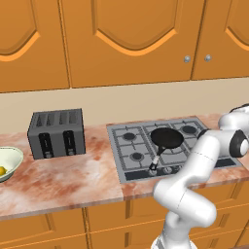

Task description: Place the steak on the plate and place the lemon on the same plate.

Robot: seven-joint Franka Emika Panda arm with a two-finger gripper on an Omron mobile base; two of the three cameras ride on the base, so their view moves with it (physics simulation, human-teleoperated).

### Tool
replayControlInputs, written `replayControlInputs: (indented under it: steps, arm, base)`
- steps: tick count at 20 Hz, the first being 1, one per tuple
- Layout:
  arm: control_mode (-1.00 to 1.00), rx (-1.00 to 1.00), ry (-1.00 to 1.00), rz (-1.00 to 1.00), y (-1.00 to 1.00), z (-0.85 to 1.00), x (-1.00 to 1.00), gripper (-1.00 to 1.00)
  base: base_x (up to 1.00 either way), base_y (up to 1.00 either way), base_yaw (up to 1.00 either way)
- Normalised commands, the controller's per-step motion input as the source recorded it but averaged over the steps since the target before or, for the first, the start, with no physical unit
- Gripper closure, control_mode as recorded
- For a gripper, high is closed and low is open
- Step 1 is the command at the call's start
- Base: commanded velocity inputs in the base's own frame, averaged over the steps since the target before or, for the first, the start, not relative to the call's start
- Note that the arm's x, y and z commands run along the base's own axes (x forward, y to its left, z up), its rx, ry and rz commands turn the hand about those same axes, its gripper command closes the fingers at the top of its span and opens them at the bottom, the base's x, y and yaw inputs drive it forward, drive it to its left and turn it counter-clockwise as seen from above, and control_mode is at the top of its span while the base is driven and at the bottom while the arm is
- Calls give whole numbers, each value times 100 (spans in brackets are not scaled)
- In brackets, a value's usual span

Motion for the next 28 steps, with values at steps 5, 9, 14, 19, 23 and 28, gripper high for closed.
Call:
replayControlInputs:
  steps: [5, 9, 14, 19, 23, 28]
  arm:
    - [-100, 0, 2, 0, -3, 0, -5, -100]
    - [-100, 0, 0, 0, -6, 5, -13, -100]
    - [-100, 0, 0, 0, -5, 14, -20, -100]
    - [-100, 0, 0, 0, 1, 28, -24, -100]
    - [-100, 0, -1, 0, 19, 39, -39, -100]
    - [-100, -1, -1, 9, 41, 24, -45, -100]
  base:
    - [0, 0, 0]
    - [0, 0, 0]
    - [0, 0, 0]
    - [0, 0, 0]
    - [0, 0, 0]
    - [0, 0, 0]
